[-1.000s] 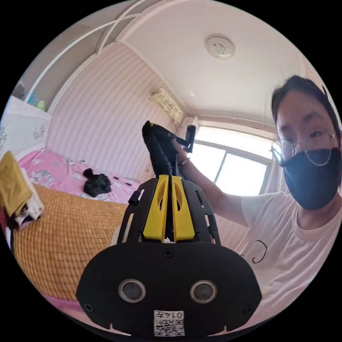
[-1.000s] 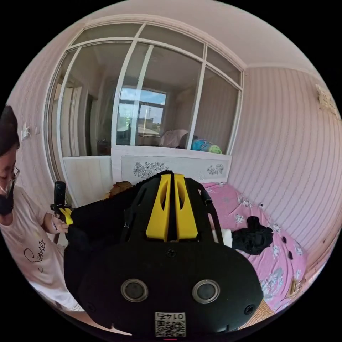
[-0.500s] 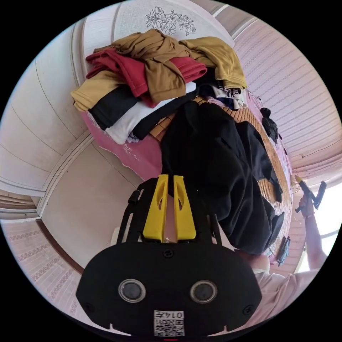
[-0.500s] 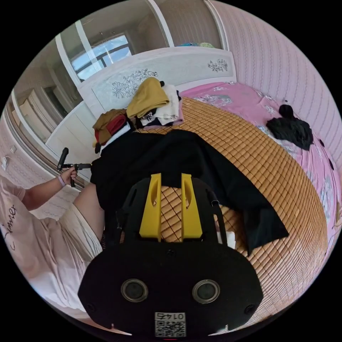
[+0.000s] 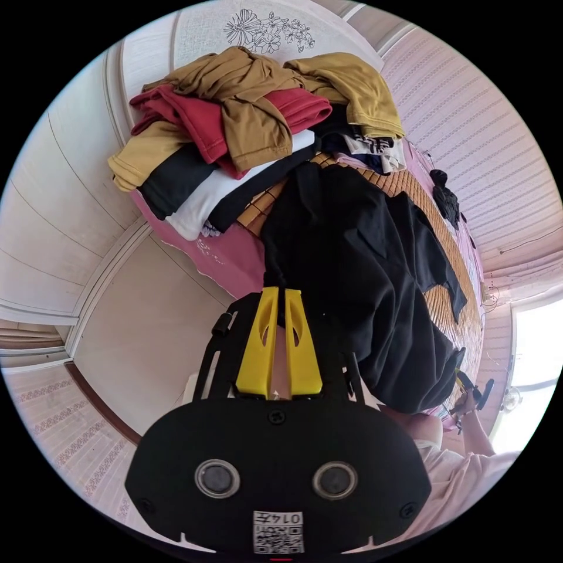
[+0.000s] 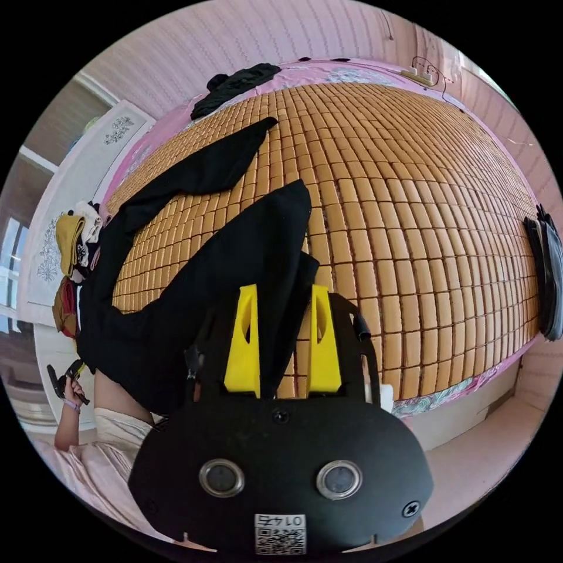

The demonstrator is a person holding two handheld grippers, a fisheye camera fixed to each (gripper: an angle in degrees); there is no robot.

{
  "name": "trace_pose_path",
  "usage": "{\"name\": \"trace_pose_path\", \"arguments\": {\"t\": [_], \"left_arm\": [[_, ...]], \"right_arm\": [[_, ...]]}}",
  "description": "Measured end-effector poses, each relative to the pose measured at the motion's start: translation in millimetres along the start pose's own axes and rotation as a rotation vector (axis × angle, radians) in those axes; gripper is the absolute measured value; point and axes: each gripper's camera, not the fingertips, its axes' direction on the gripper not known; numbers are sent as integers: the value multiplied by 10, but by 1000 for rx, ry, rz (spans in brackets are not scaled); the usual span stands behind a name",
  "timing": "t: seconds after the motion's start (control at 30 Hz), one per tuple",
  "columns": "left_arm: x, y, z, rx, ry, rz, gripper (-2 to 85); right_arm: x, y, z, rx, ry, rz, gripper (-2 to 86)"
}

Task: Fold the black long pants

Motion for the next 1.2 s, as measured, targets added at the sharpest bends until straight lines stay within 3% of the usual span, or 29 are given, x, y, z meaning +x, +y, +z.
{"name": "trace_pose_path", "arguments": {"t": [0.07, 0.13, 0.3, 0.4, 0.5, 0.63, 0.83, 0.93, 1.07, 1.2], "left_arm": [[43, -8, -46, 13, -21, 18, -3], [61, 6, -106, 50, -25, 6, -1], [144, 50, -95, 52, -20, 28, 3], [239, 117, -191, 80, -93, 70, 2], [294, 204, -434, 168, -139, 95, -3], [562, 276, -590, 211, -83, 208, -8], [1672, 415, -147, 111, 45, 534, 1], [2241, 530, 174, 47, 167, 645, 6], [2887, 721, 538, -38, 243, 794, 13], [3588, 1033, 954, -122, 251, 1007, 30]], "right_arm": [[117, 51, -210, 70, -113, 45, 13], [239, 133, -536, 168, -270, 66, 9], [532, 424, -1329, 386, -174, 54, 52], [928, 581, -1280, 346, -83, 187, 86], [1205, 752, -1064, 305, -125, 283, 115], [1278, 728, -693, 208, -90, 325, 126], [1185, 436, -339, 132, 151, 311, 75], [1108, 416, -350, 83, 142, 194, 28], [1204, 925, -979, 355, 73, 201, 21], [1581, 1254, -922, 211, 94, 304, 42]]}}
